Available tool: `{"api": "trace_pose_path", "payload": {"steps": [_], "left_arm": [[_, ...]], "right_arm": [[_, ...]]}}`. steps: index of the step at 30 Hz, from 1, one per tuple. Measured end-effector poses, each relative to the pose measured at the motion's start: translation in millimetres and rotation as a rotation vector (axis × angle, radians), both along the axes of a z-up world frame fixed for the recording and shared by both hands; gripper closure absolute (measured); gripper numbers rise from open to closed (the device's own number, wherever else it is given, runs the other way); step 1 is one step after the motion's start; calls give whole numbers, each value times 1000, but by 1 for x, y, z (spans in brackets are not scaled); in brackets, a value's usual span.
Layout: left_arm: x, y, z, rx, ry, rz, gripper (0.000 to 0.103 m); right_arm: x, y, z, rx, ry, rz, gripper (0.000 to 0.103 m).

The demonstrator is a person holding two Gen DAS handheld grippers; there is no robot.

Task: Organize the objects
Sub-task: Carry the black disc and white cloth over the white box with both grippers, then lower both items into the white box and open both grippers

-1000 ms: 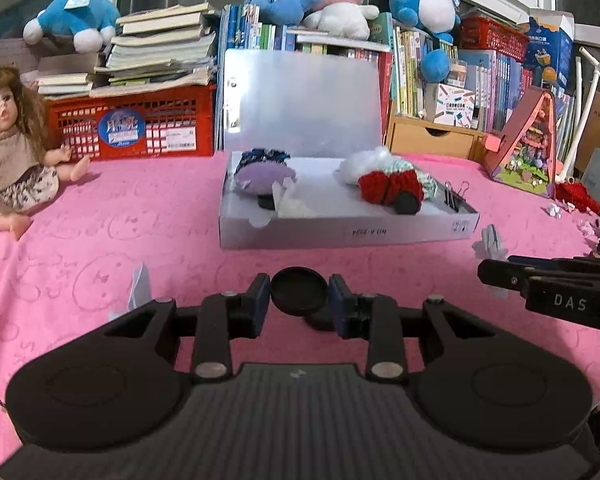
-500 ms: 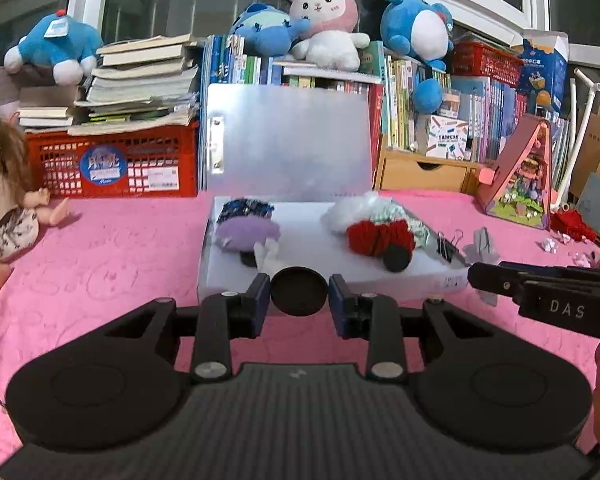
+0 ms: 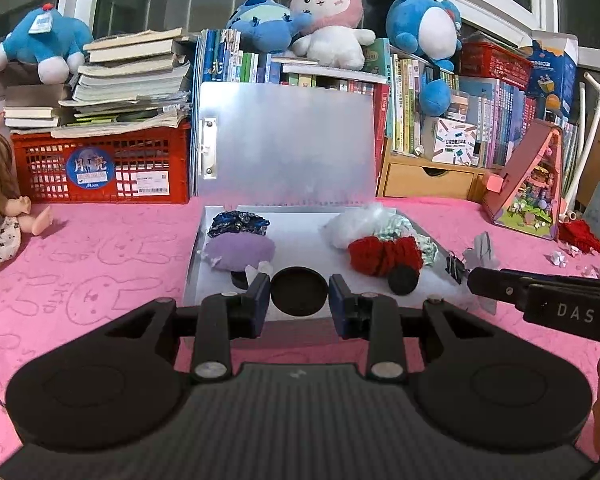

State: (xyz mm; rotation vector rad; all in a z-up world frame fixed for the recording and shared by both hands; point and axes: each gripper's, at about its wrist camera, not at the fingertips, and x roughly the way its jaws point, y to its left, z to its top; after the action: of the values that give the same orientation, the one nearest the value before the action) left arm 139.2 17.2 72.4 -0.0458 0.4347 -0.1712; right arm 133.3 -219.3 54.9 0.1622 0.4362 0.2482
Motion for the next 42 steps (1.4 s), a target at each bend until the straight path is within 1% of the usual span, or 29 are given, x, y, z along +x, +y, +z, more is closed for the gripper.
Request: {"api": "trace_pose_path", "payload": {"steps": [11, 18, 21, 25, 28, 31, 34, 38, 42], "left_arm": [[24, 0, -6, -14, 21, -4, 66], [41, 1, -7, -40, 38, -13, 66], [52, 1, -6, -40, 46, -11, 66], [69, 3, -6, -62, 68, -3, 66], [77, 3, -9, -62, 78, 2, 66], [83, 1, -14, -49, 92, 8, 66], [93, 0, -18, -55, 106, 9, 66], [106, -1, -26, -60, 140, 27, 66], [110, -3, -32, -38, 153, 30, 66]], "right_arm": [[17, 0, -3, 19, 26, 5, 62], [30, -1, -4, 5, 38, 28, 62], [40, -1, -3, 7, 52, 32, 62], [50, 3, -3, 1, 57, 42, 62], [57, 4, -6, 21, 78, 62, 62], [66, 9, -9, 17, 96, 79, 62], [78, 15, -12, 13, 123, 97, 62], [92, 17, -19, 25, 165, 93, 62], [98, 18, -25, 26, 189, 87, 62]]}}
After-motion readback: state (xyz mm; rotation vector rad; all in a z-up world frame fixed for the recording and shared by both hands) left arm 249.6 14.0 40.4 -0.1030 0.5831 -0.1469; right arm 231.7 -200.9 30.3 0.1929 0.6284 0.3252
